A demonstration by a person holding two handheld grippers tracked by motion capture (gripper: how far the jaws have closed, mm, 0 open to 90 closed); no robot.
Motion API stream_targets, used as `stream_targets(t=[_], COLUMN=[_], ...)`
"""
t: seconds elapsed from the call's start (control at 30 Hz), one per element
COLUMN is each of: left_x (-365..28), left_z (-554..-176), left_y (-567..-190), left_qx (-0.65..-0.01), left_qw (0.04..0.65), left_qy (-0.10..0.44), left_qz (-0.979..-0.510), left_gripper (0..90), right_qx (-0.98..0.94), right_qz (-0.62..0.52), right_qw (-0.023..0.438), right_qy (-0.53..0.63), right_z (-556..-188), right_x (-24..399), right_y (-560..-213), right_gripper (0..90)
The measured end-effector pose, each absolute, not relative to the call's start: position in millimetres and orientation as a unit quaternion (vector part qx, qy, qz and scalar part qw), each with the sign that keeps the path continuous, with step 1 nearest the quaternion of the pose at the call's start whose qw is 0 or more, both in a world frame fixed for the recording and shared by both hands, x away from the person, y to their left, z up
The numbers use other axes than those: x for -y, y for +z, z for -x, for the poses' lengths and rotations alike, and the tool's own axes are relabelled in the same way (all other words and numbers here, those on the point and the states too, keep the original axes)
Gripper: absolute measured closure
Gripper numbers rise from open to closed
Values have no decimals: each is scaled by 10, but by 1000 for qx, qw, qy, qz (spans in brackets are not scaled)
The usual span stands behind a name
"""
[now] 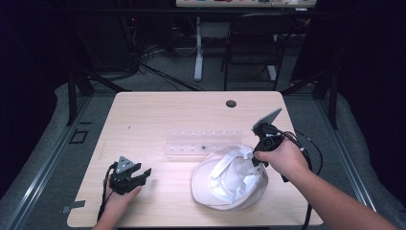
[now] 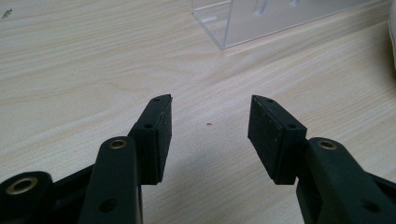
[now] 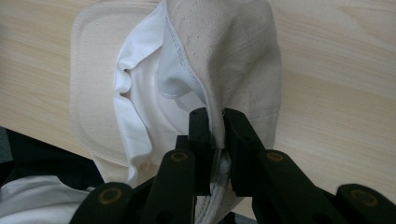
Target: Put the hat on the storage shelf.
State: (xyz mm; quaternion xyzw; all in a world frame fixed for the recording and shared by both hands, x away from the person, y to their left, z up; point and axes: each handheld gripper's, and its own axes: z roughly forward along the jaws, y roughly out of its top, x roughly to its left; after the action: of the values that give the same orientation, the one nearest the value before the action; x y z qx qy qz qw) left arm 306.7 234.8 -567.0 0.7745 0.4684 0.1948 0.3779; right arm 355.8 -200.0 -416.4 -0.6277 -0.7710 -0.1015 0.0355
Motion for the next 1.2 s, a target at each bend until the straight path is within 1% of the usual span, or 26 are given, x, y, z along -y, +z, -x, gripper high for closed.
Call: stream_targets(t=[0.03, 0.07, 0.1, 0.13, 0.3, 0.57, 0.77, 1.03, 1.07, 1.2], left_x=[-2347, -2347, -2350, -2350, -2349, -2347, -2348, -2346, -2348, -2351], left_z=[-3065, -3065, -3067, -3067, -3067, -3067, -3065, -3064, -3065, -3062], left_y=[-5670, -5670, -5669, -5669, -5669, -5669, -5668, -5667, -5665, -5653], left_qx=[-470, -470, -469, -469, -469, -469, -469, -469, -468, -470], left_qw=[379, 379, 379, 379, 380, 378, 380, 381, 381, 381], left_qy=[194, 194, 195, 195, 195, 195, 196, 194, 195, 190], left_qz=[-773, -773, -774, -773, -773, -774, -773, -773, -774, -773], left_gripper=[499, 499, 499, 499, 499, 499, 500, 500, 502, 499], right_qx=[767, 767, 763, 762, 755, 747, 736, 726, 727, 709], right_qz=[632, 632, 635, 636, 643, 643, 649, 649, 645, 652], right_qw=[46, 46, 63, 67, 71, 111, 123, 155, 164, 179], right_qy=[-102, -102, -104, -102, -111, -127, -149, -168, -169, -200], right_z=[-3567, -3567, -3587, -3593, -3600, -3632, -3642, -3673, -3679, -3682], right_x=[1976, 1976, 1980, 1979, 1952, 1959, 1941, 1951, 1959, 1949], right_y=[-4125, -4125, -4098, -4087, -4059, -3929, -3861, -3745, -3719, -3652], right_gripper=[821, 821, 821, 821, 820, 821, 821, 821, 821, 821])
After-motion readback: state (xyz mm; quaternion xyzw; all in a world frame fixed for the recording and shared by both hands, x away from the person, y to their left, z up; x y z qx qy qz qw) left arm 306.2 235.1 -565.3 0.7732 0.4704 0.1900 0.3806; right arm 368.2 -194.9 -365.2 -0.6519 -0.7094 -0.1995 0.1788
